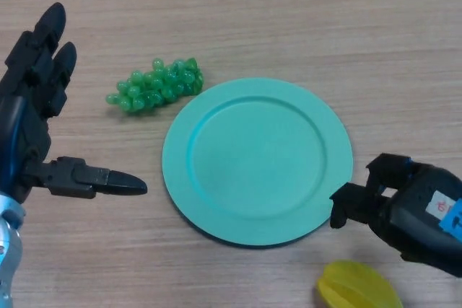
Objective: Pick up the yellow starfruit and place it on the plate
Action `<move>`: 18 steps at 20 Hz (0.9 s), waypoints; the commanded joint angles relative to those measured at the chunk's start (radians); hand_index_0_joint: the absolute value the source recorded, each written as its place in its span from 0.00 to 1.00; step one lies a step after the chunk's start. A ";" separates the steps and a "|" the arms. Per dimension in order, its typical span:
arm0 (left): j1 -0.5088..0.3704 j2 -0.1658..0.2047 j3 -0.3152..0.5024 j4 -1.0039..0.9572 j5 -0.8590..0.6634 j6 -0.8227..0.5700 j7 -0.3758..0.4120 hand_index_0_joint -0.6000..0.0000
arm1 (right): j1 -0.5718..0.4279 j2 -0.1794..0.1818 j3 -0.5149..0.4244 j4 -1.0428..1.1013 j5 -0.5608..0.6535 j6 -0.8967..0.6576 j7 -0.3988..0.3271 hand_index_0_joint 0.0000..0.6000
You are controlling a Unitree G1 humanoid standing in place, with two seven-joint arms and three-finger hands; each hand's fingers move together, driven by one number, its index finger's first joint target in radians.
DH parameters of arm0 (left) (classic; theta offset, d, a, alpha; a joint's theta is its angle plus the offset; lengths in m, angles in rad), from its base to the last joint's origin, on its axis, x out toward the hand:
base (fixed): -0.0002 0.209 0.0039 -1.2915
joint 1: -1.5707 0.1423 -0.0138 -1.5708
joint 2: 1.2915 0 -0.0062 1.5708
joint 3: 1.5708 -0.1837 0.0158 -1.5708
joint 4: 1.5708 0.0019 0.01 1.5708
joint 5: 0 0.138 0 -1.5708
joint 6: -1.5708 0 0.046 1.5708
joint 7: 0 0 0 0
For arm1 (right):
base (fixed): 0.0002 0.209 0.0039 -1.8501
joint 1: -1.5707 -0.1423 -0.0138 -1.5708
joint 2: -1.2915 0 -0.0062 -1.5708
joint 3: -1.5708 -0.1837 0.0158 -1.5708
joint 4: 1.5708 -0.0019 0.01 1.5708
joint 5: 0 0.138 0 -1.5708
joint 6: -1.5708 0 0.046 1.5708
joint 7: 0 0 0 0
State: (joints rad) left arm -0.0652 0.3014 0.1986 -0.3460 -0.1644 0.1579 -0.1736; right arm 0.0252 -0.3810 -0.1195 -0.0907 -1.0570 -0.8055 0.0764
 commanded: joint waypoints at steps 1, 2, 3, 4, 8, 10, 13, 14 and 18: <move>-0.026 0.027 0.052 -0.070 0.011 -0.100 0.028 1.00 | -0.061 -0.024 -0.064 -0.065 0.112 0.020 -0.053 1.00; -0.025 0.025 0.049 -0.074 0.020 -0.107 0.026 1.00 | -0.079 -0.025 -0.059 -0.078 0.136 0.045 -0.047 1.00; -0.024 0.024 0.050 -0.075 0.022 -0.110 0.024 1.00 | -0.085 -0.023 -0.059 -0.088 0.158 0.061 -0.038 1.00; -0.025 0.024 0.053 -0.072 0.019 -0.115 0.021 1.00 | -0.104 -0.020 -0.059 -0.119 0.193 0.102 -0.015 1.00; -0.025 0.021 0.043 -0.073 0.025 -0.111 0.029 1.00 | -0.055 -0.009 -0.070 -0.201 0.273 0.205 0.168 1.00; -0.017 0.019 0.043 -0.090 0.019 -0.093 0.013 1.00 | -0.006 0.085 -0.025 -0.356 0.590 0.493 0.338 0.92; -0.018 0.019 0.043 -0.098 0.012 -0.078 0.008 1.00 | -0.006 0.097 -0.012 -0.411 0.668 0.596 0.314 0.33; -0.015 0.017 0.044 -0.110 0.006 -0.063 0.003 1.00 | -0.005 0.103 -0.001 -0.455 0.725 0.673 0.293 0.10; -0.017 0.017 0.048 -0.125 0.002 -0.062 0.008 1.00 | 0.024 0.110 0.011 -0.502 0.760 0.727 0.312 0.00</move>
State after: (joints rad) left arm -0.0507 0.2838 0.1775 -0.4100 -0.1642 0.1982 -0.1768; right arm 0.0676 -0.2597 -0.0737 -0.5240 -0.3716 -0.0213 0.4182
